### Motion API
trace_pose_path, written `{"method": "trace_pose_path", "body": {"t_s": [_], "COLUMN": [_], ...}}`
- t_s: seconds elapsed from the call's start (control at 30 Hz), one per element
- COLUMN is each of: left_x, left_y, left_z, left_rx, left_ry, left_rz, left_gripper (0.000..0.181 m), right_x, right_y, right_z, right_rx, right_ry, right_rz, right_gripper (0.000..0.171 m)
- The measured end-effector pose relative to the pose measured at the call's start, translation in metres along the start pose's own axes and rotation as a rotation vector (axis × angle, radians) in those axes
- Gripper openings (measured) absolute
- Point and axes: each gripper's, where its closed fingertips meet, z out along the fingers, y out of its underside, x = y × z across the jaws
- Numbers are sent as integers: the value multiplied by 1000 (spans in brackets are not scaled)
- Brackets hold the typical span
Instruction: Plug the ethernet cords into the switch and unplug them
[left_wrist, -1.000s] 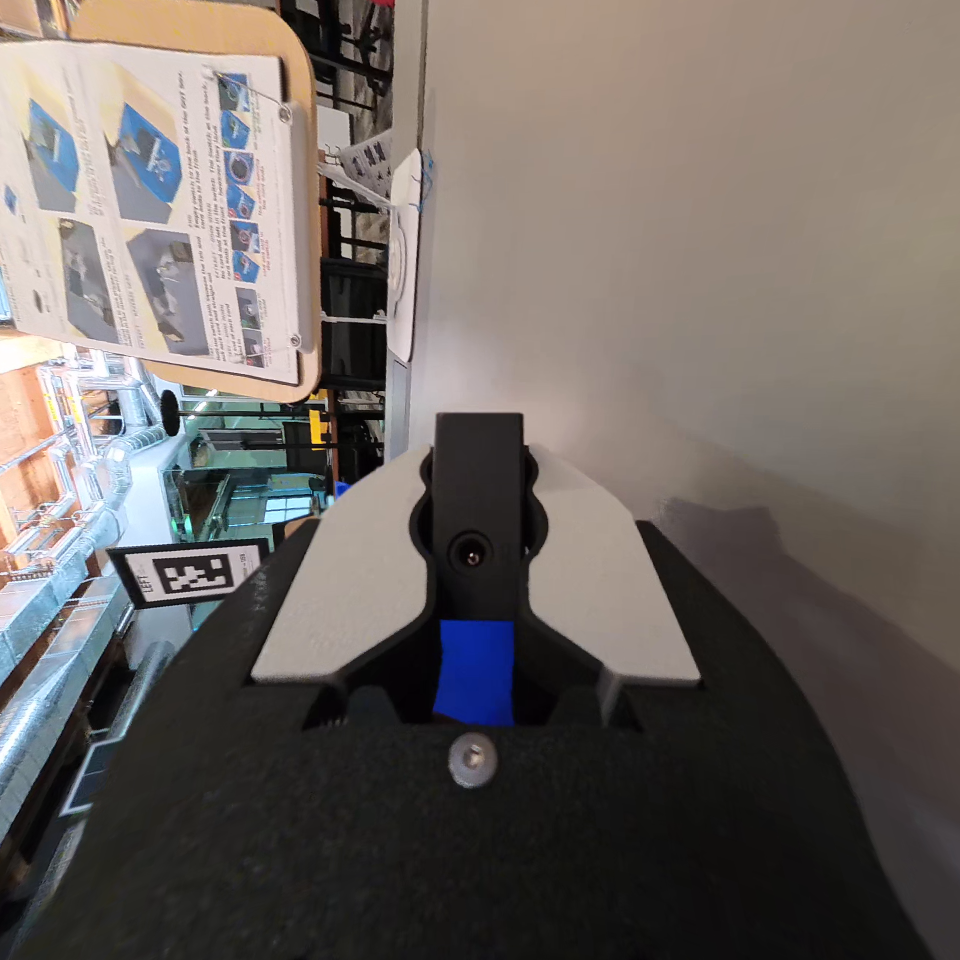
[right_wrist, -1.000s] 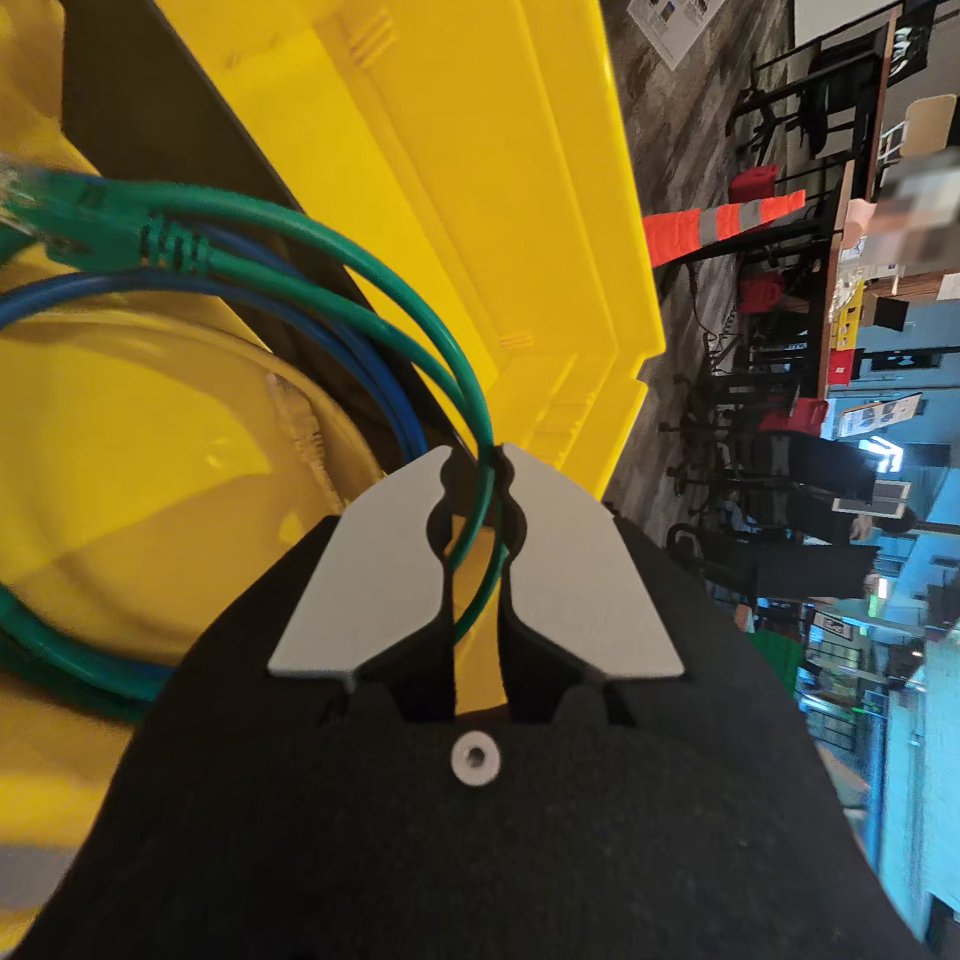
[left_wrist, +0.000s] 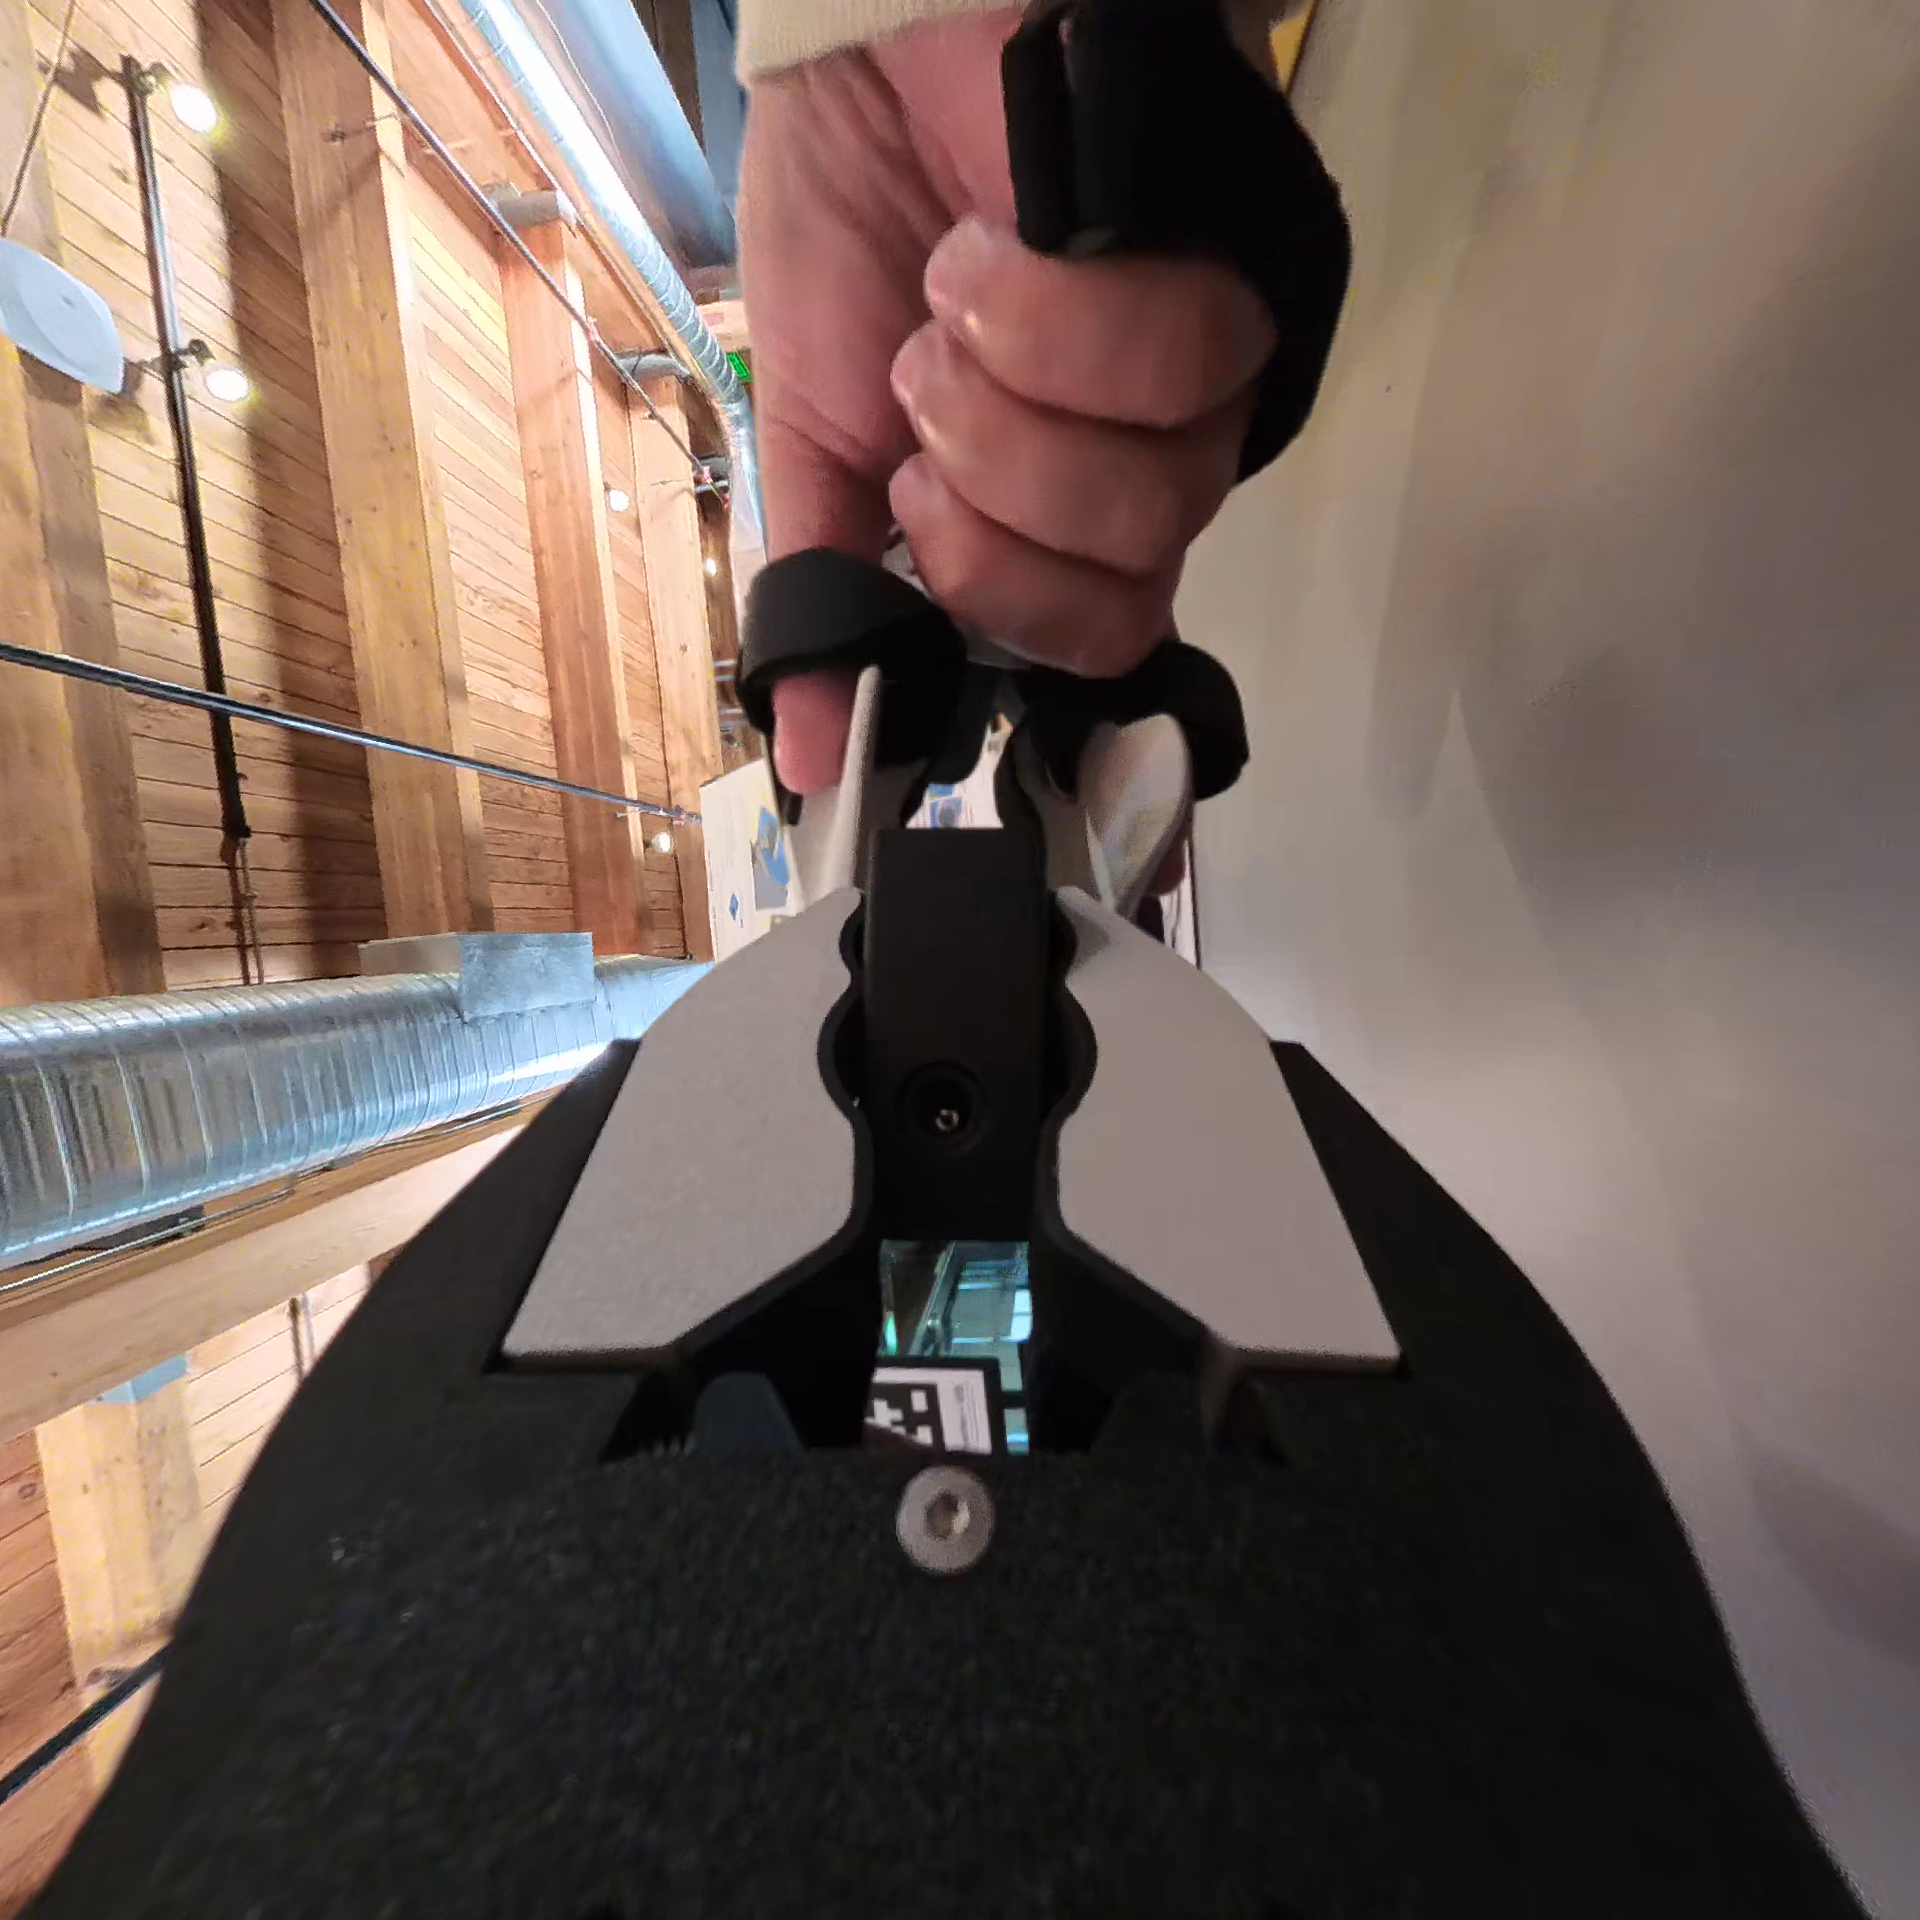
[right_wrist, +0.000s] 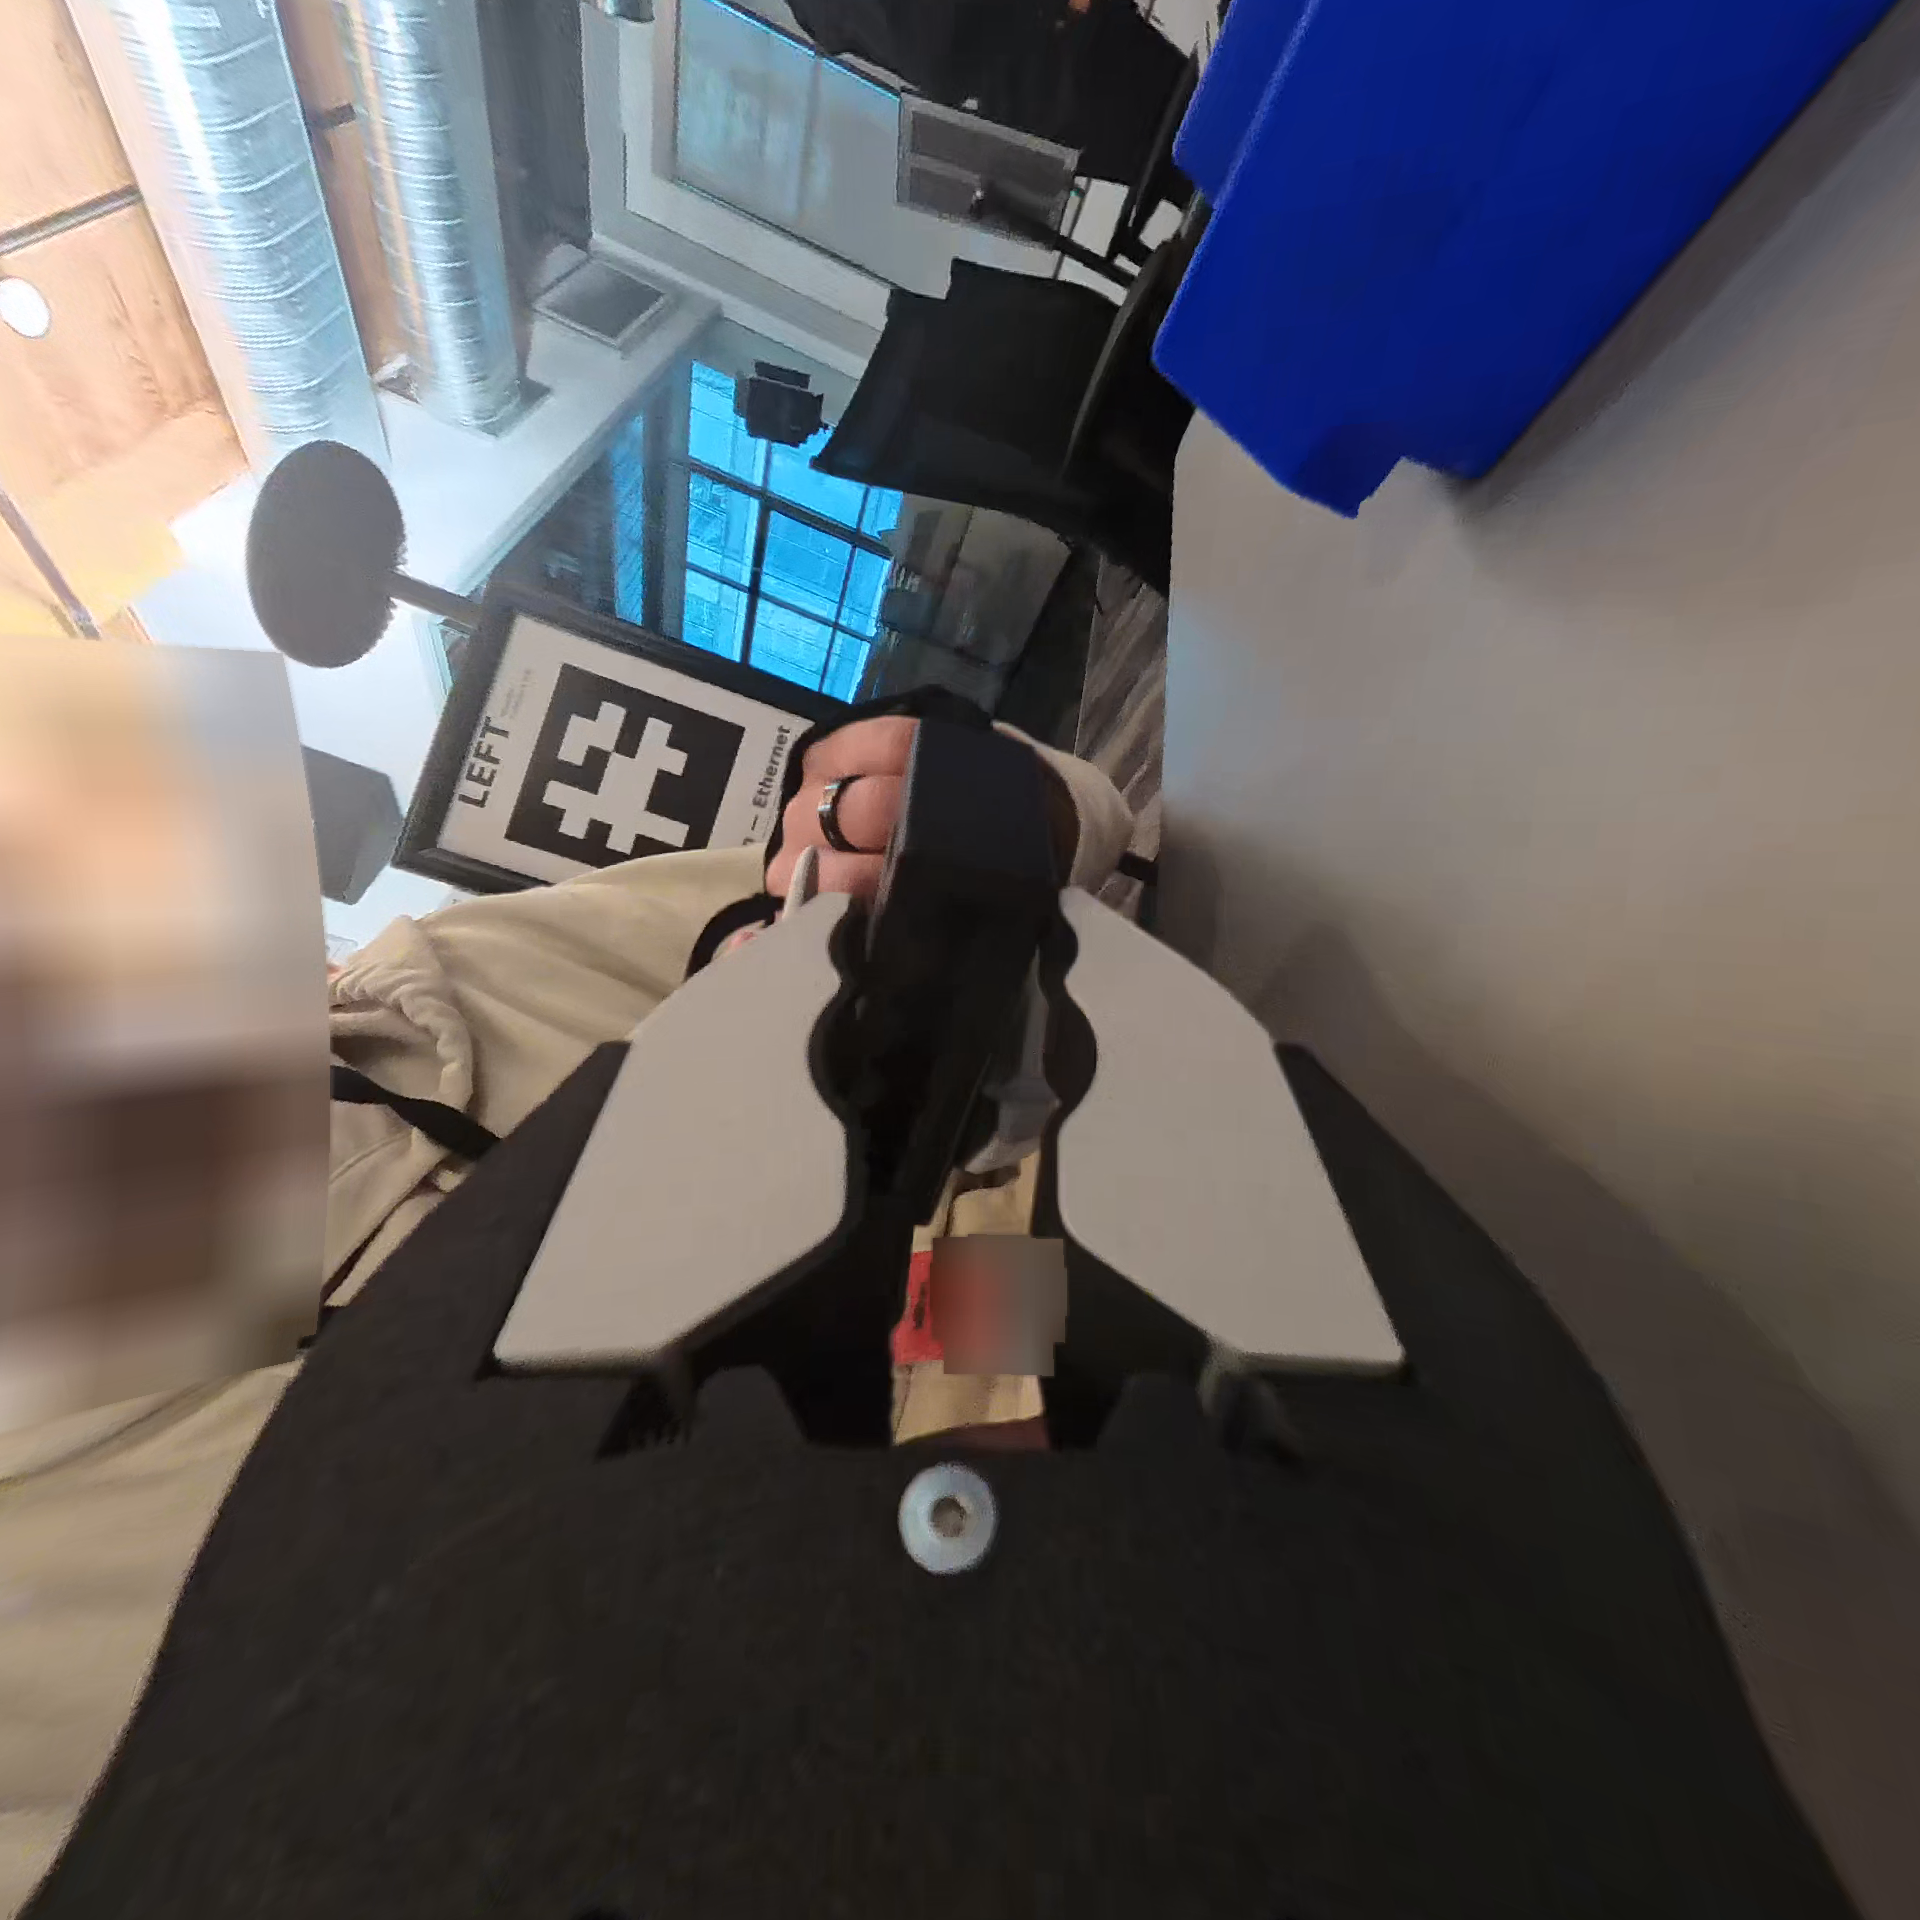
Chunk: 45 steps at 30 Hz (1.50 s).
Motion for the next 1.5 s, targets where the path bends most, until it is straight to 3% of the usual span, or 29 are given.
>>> {"method": "trace_pose_path", "body": {"t_s": [0.17,0.33,0.43,0.53,0.6,0.7,0.77,0.87,0.93,1.1,1.33,1.4,1.5], "left_x": [18,35,58,71,74,78,82,87,90,93,90,86,81], "left_y": [28,46,59,57,50,44,43,45,48,47,41,44,54], "left_z": [11,11,11,7,2,-1,-2,-4,-6,-19,-32,-36,-45], "left_rx": [-147,-215,-290,-303,-292,-285,-300,-328,-353,-406,-413,-419,-434], "left_ry": [70,212,385,537,632,740,799,835,829,855,860,827,780], "left_rz": [-51,-355,-630,-903,-1077,-1274,-1359,-1436,-1457,-1543,-1557,-1567,-1643], "left_gripper": [42,35,34,34,33,34,38,44,47,57,58,58,58], "right_x": [8,-32,-72,-90,-86,-37,11,66,88,108,119,115,73], "right_y": [-22,-69,-96,-118,-132,-136,-122,-92,-90,-96,-95,-103,-136], "right_z": [-23,-103,-173,-270,-335,-424,-464,-490,-495,-487,-480,-481,-464], "right_rx": [85,242,316,306,251,-17,-279,-771,-896,-947,-843,-762,-514], "right_ry": [148,520,866,1337,1593,1856,1878,1821,1805,1742,1636,1663,1658], "right_rz": [-108,-466,-693,-801,-763,-564,-408,-371,-378,-425,-322,-322,-454], "right_gripper": [28,28,28,27,27,27,28,28,28,28,30,42,40]}}
